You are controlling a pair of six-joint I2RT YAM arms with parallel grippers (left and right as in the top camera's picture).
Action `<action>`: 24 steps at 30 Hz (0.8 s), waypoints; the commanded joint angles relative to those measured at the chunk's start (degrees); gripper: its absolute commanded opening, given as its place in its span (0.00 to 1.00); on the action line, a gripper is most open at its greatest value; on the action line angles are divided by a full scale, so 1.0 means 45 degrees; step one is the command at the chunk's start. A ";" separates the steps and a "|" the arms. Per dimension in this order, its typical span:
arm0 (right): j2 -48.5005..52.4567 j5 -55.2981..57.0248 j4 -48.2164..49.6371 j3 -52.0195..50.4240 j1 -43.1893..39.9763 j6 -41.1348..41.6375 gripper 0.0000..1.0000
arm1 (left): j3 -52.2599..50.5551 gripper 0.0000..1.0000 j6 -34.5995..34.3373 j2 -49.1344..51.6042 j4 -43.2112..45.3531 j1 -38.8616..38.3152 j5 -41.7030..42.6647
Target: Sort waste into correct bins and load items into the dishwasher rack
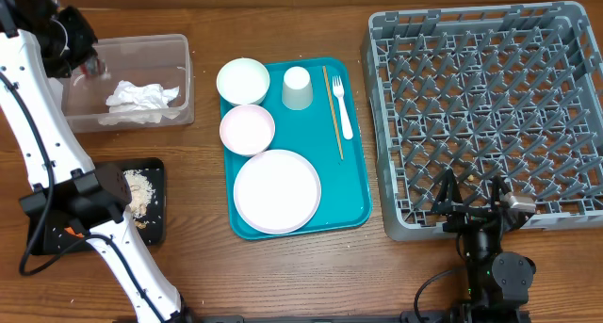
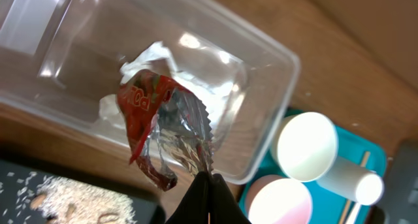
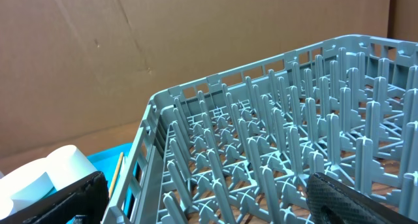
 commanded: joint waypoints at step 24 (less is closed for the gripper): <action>-0.0097 -0.0029 0.0083 -0.0131 -0.0049 -0.0083 1.00 | -0.1433 0.96 0.2375 -0.0238 0.0952 -0.5843 0.3011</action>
